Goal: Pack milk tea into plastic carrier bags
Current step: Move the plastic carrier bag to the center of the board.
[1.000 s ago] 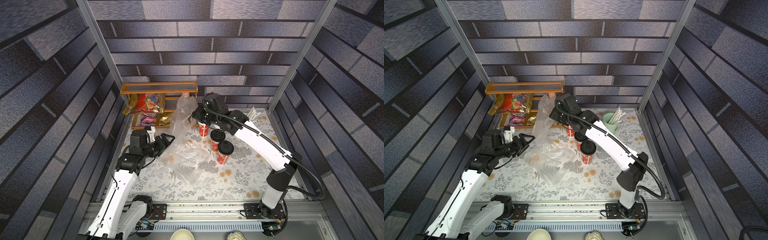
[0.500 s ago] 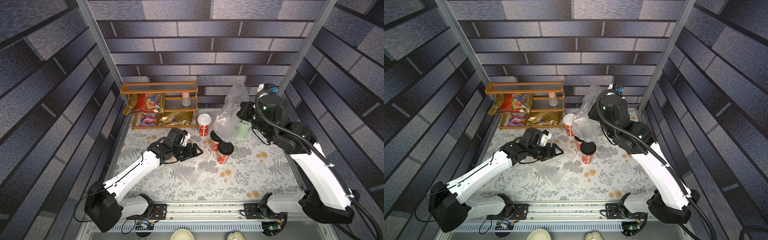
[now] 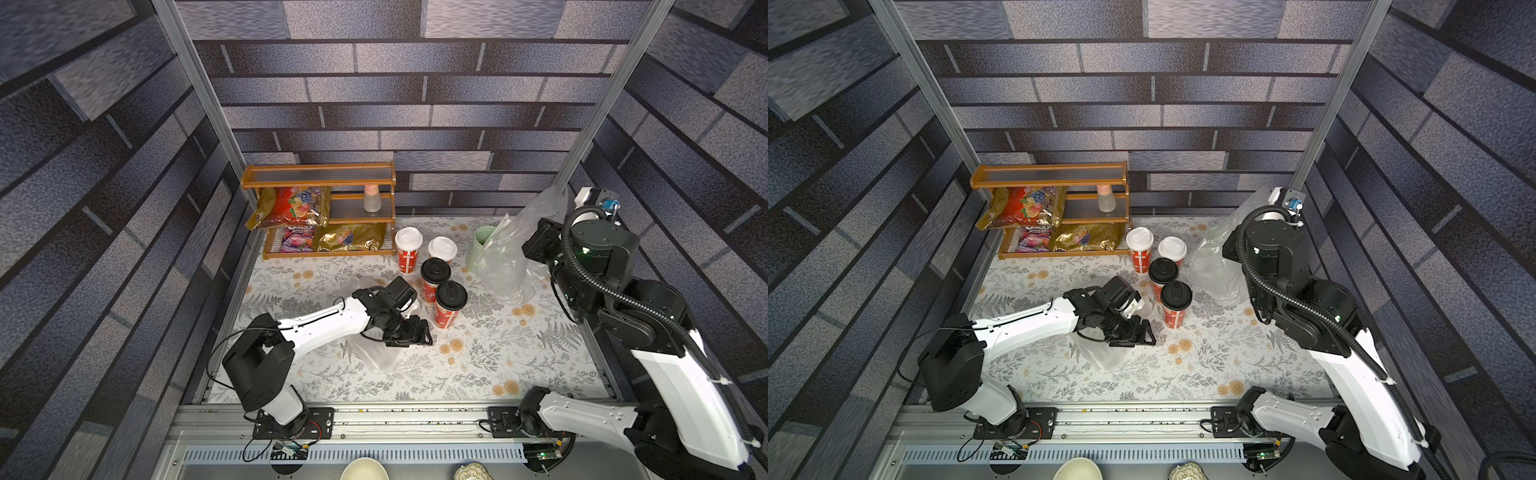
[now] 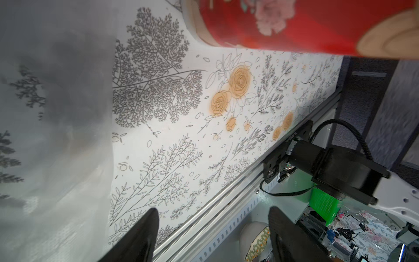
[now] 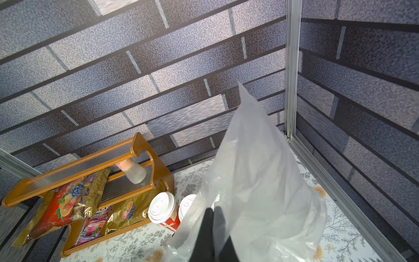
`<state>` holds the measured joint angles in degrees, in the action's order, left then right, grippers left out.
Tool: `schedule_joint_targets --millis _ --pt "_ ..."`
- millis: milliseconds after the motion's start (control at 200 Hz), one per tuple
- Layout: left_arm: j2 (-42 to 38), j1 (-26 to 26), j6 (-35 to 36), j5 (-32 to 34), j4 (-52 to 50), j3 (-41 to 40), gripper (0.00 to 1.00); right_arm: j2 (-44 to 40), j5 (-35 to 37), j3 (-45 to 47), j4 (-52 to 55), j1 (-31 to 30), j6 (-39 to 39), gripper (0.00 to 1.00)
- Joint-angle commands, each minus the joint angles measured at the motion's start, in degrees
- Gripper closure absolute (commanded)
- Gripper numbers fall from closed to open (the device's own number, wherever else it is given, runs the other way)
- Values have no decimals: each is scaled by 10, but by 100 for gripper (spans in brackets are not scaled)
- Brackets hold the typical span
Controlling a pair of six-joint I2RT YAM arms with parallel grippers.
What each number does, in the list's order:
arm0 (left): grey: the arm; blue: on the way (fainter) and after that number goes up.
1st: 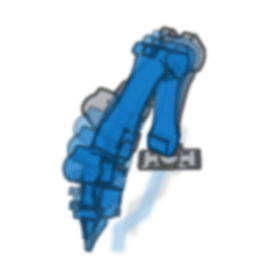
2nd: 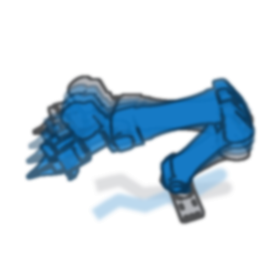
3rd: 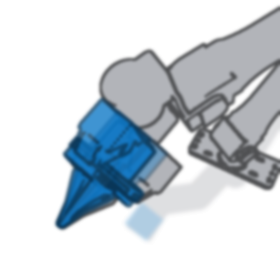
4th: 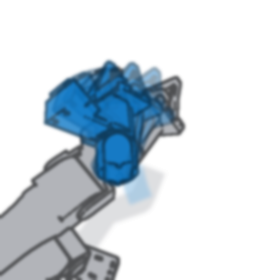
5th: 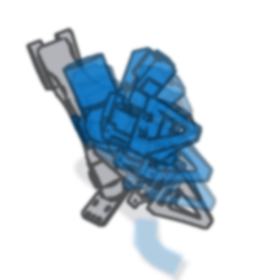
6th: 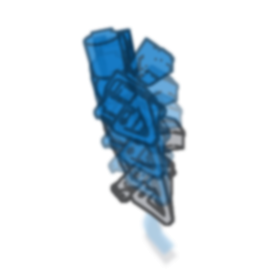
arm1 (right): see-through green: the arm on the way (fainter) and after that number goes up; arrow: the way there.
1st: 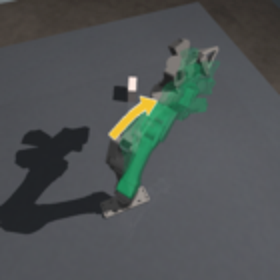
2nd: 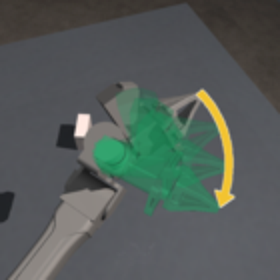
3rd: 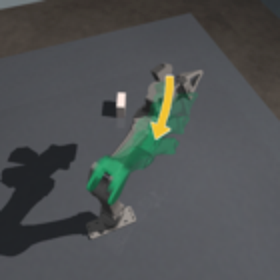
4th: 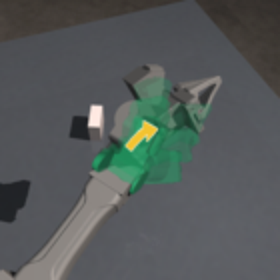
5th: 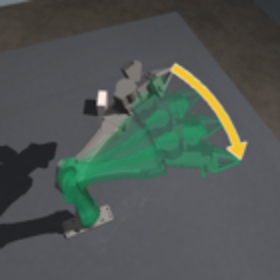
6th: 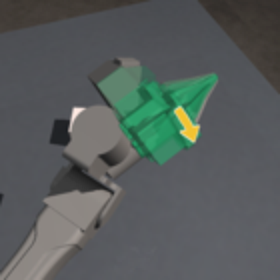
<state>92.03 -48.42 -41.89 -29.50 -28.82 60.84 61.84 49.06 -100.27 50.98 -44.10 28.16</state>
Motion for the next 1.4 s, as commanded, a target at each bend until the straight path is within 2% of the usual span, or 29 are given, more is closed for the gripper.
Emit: schedule_joint_targets --millis 0,220,336,681,902,1072,1243,1398 --pt "21 20 30 21 -22 16 22 5 7 4 9 2 -8 100" --pt "36 126 70 49 -45 -1 22 15 -20 -8 11 2 -11 100" --pt "38 193 115 59 -80 11 22 25 -66 -28 8 2 -16 100" --pt "70 385 194 86 -106 28 20 67 -264 -114 -18 1 -8 100" --pt "107 491 207 140 -95 66 19 119 -417 -152 -33 2 16 100" --pt "141 575 192 147 -77 93 19 155 -531 -148 -86 1 79 100" --pt "148 626 174 147 -81 139 19 193 -610 -137 -146 -8 129 100" --pt "124 625 174 124 -118 205 19 220 -643 -131 -174 -22 140 100"
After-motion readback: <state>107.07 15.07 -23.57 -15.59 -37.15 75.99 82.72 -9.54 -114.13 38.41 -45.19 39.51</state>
